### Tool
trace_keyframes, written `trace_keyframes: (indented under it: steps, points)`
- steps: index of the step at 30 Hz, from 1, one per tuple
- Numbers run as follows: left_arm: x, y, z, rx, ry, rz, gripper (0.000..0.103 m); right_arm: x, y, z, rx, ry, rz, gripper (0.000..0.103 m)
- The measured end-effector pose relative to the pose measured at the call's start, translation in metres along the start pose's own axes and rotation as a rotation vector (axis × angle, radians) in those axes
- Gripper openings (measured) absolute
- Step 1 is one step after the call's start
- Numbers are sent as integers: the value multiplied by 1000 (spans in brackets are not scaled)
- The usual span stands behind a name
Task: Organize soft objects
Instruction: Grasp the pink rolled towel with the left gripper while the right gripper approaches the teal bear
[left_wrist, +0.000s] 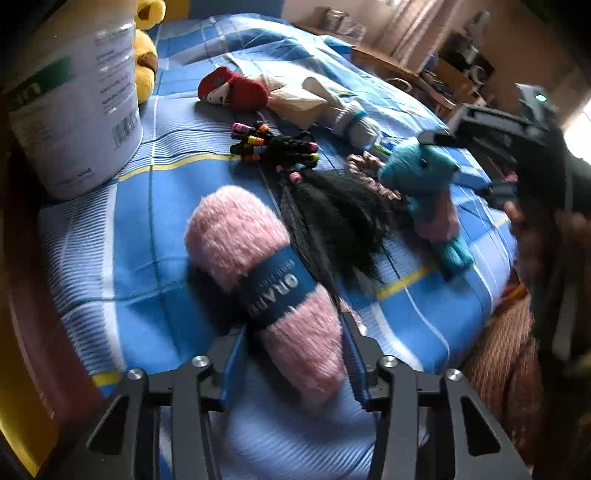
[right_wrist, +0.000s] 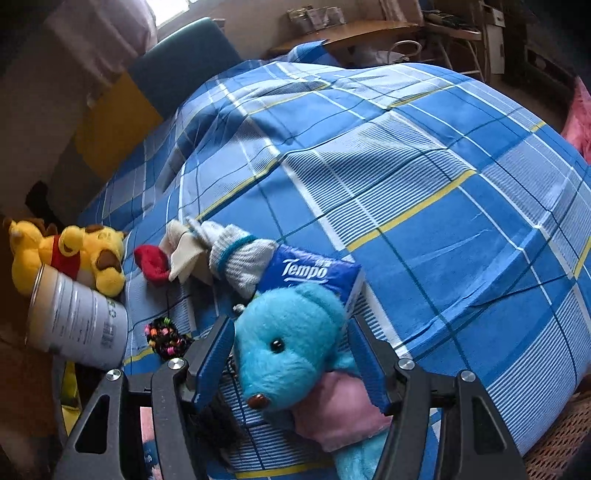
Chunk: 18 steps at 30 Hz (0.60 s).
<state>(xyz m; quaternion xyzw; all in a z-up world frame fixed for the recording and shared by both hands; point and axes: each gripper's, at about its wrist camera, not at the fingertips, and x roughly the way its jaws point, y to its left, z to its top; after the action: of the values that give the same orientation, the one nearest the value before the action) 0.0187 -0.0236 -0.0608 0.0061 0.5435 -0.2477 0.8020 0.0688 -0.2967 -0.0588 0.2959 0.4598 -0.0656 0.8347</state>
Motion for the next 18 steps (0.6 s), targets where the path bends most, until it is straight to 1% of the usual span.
trace_keyframes:
  steps: [3,4,5,7,8,11,13,15,18]
  points:
    - [-12,4,-13,28,4,-18,46,-3,-3,2,22,-11,20,65]
    - [-17,7,-18,32,2,-31,46,-3,-3,2,22,-10,24,65]
    - [-21,10,-22,29,9,-62,47,-2,-2,2,20,-5,24,67]
    - [-27,20,-28,-19,24,-109,66,-2,0,1,12,0,23,67]
    - [-31,25,-28,-49,13,-107,67,-2,1,1,3,-1,20,68]
    - [-42,27,-23,-69,-26,-82,67,-4,4,0,-6,-11,11,68]
    - [-43,25,-14,-102,-35,-90,67,-5,3,0,-4,-18,7,68]
    - [-38,26,-5,-160,-24,-83,68,-6,1,0,5,-23,6,68]
    - [-23,31,7,-251,7,-49,67,-8,-2,1,21,-27,10,68]
